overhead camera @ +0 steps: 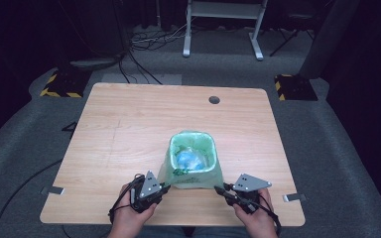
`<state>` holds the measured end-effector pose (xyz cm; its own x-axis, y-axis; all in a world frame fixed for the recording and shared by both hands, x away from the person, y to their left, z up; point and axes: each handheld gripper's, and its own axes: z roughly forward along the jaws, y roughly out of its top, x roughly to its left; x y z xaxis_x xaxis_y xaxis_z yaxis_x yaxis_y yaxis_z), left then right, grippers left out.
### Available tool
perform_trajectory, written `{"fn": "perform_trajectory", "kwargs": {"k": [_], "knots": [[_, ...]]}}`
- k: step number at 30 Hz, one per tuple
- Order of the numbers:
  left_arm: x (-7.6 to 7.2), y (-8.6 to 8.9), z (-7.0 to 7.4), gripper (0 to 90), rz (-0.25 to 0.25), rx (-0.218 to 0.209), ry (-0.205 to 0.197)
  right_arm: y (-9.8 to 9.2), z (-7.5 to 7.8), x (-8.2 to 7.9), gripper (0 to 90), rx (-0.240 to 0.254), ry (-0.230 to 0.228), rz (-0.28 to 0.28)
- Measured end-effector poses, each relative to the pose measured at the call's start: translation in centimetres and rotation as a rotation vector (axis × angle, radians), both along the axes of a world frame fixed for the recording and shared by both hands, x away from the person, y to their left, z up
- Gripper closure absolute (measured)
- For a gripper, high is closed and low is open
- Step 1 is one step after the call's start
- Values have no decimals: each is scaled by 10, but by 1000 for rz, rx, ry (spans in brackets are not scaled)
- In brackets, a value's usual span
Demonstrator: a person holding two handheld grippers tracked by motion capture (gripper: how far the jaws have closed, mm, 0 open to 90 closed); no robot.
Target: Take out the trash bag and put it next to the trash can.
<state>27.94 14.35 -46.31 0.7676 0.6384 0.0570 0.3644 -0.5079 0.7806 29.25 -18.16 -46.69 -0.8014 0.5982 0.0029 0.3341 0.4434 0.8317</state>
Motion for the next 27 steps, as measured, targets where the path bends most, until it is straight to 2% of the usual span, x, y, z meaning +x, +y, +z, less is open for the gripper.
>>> {"fn": "perform_trajectory", "kwargs": {"k": [4,9,12,18,23,27], "knots": [[-8,4,10,891,-27,-1,-11,0,7,-7,837,-6,-28,14],[-14,9,23,890,-27,-34,-14,-2,20,-15,849,8,-66,20],[-16,10,33,881,-29,-45,-28,-4,30,-18,893,20,-87,20],[-18,10,52,878,-35,-48,-53,-6,47,-19,900,31,-110,25],[-15,11,70,878,-35,-54,-82,-8,66,-18,900,49,-157,24],[-7,11,83,882,-26,-58,-109,-8,81,-10,900,52,-194,15]]}}
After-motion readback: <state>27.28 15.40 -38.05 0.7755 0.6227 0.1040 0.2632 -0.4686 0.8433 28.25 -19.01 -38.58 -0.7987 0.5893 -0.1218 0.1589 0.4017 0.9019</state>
